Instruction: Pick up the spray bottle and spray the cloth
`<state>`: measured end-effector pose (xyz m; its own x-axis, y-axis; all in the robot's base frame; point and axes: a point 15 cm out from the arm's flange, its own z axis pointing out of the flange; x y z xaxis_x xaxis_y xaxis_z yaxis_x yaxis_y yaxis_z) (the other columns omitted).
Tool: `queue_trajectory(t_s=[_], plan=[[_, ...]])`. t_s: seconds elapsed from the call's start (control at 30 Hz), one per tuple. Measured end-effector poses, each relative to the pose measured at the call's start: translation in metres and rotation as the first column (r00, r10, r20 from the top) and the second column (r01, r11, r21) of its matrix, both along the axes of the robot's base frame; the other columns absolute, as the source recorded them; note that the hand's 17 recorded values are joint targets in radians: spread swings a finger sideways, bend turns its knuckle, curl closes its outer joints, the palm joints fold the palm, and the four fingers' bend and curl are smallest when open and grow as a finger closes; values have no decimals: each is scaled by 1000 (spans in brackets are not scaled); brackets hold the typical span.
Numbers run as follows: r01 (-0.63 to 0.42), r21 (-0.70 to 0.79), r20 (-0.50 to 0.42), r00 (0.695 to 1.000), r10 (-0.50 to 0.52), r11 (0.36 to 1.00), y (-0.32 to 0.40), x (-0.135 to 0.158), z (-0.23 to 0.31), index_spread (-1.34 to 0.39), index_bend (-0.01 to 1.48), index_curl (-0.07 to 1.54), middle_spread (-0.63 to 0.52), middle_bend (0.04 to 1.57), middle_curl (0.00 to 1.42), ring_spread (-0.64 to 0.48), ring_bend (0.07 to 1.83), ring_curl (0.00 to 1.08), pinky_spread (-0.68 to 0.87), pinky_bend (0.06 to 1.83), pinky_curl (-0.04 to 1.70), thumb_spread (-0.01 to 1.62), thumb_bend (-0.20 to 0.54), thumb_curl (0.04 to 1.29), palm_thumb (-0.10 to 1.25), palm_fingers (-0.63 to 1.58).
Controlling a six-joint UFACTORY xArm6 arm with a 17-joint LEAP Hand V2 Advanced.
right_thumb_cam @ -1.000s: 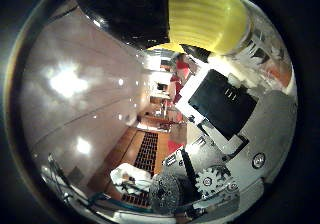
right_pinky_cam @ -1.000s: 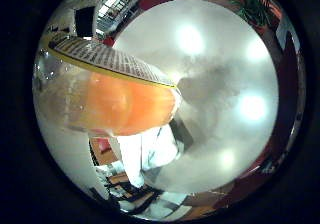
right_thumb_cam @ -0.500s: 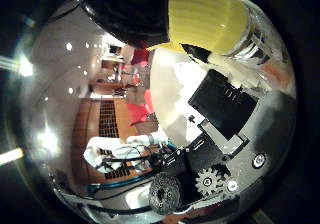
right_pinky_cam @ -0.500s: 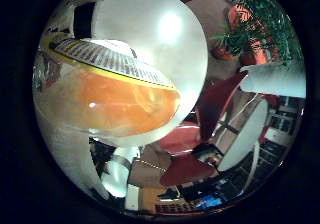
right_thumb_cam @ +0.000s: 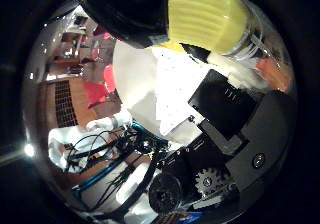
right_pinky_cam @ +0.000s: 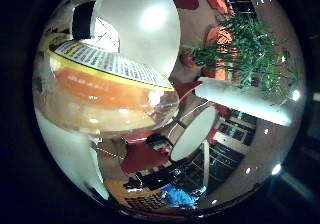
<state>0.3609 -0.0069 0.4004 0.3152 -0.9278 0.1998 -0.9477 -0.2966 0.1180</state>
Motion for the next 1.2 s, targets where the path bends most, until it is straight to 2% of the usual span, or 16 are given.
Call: queue_trajectory(t_s=[0.1, 0.2, 0.5, 0.7, 1.0, 1.2], plan=[[-27, -45, 3, 1000, 27, 999, 28, 1, -8, -175, 1209, 705, -71, 1390, 602, -167, 1459, 624, -171, 1005, 1356, 1002, -15, 657, 1078, 1183], [-33, -75, -49, 998, 30, 997, 41, -9, -34, -176, 1206, 708, -71, 1391, 602, -167, 1460, 624, -174, 1004, 1358, 1005, -14, 660, 1075, 1183], [-54, -203, -79, 996, 39, 978, 51, -18, -65, -177, 1202, 714, -71, 1395, 605, -168, 1463, 629, -181, 1003, 1361, 1016, -14, 659, 1066, 1183], [-62, -222, -109, 993, 38, 973, 47, -24, -82, -178, 1201, 716, -71, 1394, 606, -168, 1459, 628, -184, 1002, 1362, 1021, -14, 657, 1065, 1182], [-77, -185, -69, 995, 66, 980, 49, -15, -80, -177, 1196, 720, -71, 1386, 606, -167, 1459, 626, -188, 1003, 1363, 1022, -14, 655, 1066, 1182], [-115, -45, 42, 992, 117, 992, 77, -11, -56, -176, 1199, 720, -71, 1384, 605, -168, 1461, 627, -187, 1000, 1365, 1014, -11, 662, 1081, 1185]])
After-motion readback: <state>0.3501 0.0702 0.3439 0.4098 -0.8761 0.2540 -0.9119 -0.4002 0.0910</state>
